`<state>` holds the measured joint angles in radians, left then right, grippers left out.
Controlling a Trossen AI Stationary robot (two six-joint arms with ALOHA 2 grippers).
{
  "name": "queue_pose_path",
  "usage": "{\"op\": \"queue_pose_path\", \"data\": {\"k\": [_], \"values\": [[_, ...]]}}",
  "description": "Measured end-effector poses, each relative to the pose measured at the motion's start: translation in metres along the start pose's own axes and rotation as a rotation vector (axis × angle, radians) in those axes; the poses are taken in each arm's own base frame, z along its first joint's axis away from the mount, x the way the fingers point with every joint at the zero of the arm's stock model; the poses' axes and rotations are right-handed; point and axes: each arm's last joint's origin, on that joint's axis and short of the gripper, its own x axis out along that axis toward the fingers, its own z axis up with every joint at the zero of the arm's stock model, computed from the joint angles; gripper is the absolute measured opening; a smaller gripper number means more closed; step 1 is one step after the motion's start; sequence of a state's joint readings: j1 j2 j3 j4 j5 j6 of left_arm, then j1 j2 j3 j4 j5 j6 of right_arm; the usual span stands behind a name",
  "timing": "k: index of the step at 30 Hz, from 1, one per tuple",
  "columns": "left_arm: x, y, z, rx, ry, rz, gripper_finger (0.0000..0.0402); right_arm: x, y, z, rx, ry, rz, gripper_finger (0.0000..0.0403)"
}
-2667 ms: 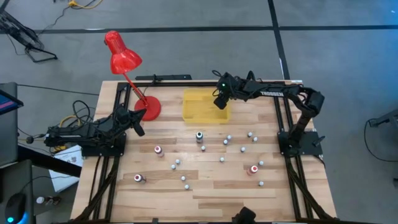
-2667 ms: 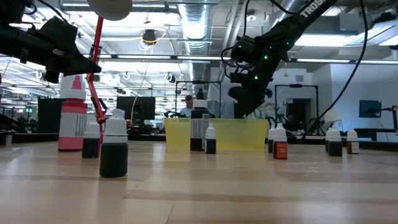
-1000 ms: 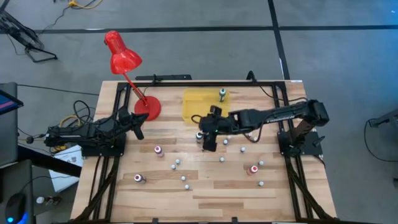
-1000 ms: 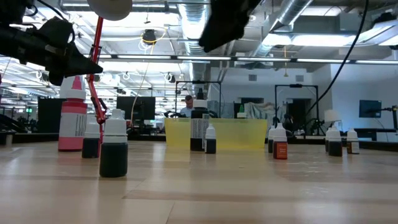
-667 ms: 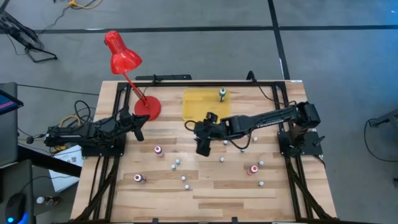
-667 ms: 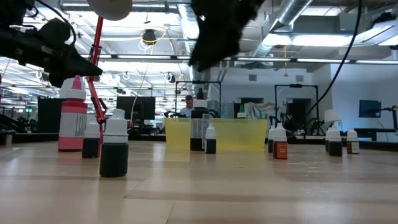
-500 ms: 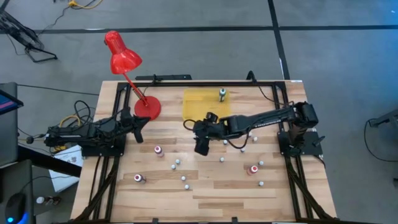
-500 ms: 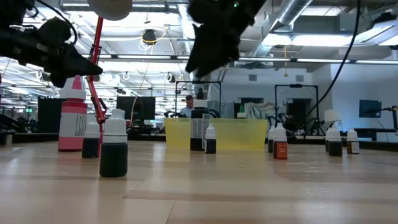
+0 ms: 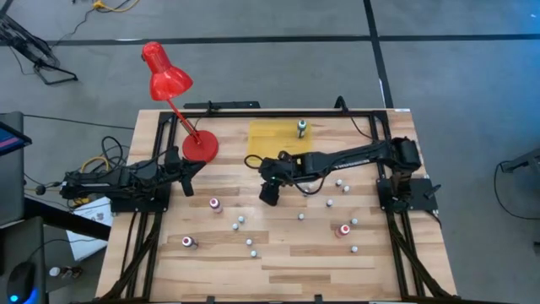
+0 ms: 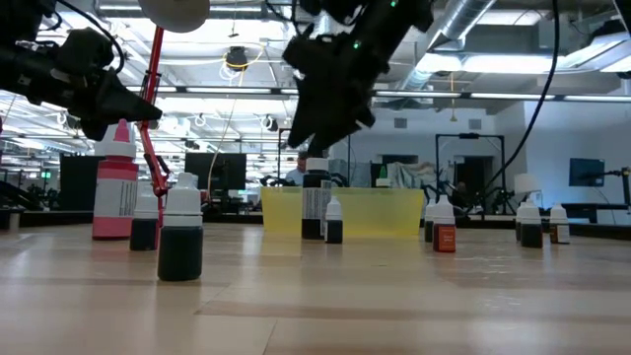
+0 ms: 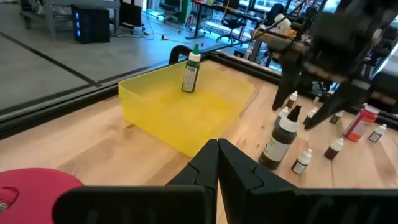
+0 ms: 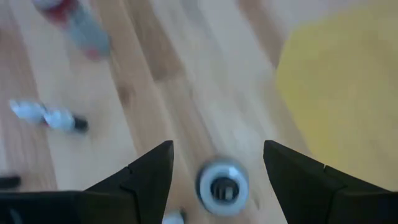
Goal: Pick & Place food coloring
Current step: Put the large black food coloring bottle into the yellow bin
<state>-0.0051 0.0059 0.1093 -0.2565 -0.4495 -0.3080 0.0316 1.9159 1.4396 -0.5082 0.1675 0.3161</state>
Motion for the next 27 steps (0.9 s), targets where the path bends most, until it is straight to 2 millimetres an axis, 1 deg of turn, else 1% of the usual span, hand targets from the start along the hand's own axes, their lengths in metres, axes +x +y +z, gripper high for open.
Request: {"op": "queue_pose_path", "data": {"k": [4,7,10,16,19,23,27], "values": [[0.0,0.0,0.0,0.0,0.0,0.0,0.0,0.016,-0.002,-0.008,-0.006,0.068,-0.005,0.024],[0.0,0.0,0.0,0.0,-0.001,0.0,0.0,0.021,-0.003,-0.011,-0.005,0.097,0.004,0.024],[0.0,0.0,0.0,-0.001,-0.002,-0.001,0.0,0.021,-0.005,-0.011,-0.002,0.104,0.008,0.0239],[0.0,0.0,0.0,-0.013,-0.002,0.0,0.0,0.006,-0.006,-0.007,-0.008,0.094,0.01,0.0226],[0.0,0.0,0.0,-0.013,0.0,0.0,0.0,0.006,-0.006,-0.008,-0.01,0.098,0.012,0.0217],[0.0,0.0,0.0,-0.014,-0.003,0.004,0.0,0.007,-0.006,-0.01,-0.012,0.12,0.015,0.0199],[0.0,0.0,0.0,-0.015,-0.006,0.01,0.0,0.008,-0.006,-0.01,-0.012,0.118,0.015,0.0167]]}}
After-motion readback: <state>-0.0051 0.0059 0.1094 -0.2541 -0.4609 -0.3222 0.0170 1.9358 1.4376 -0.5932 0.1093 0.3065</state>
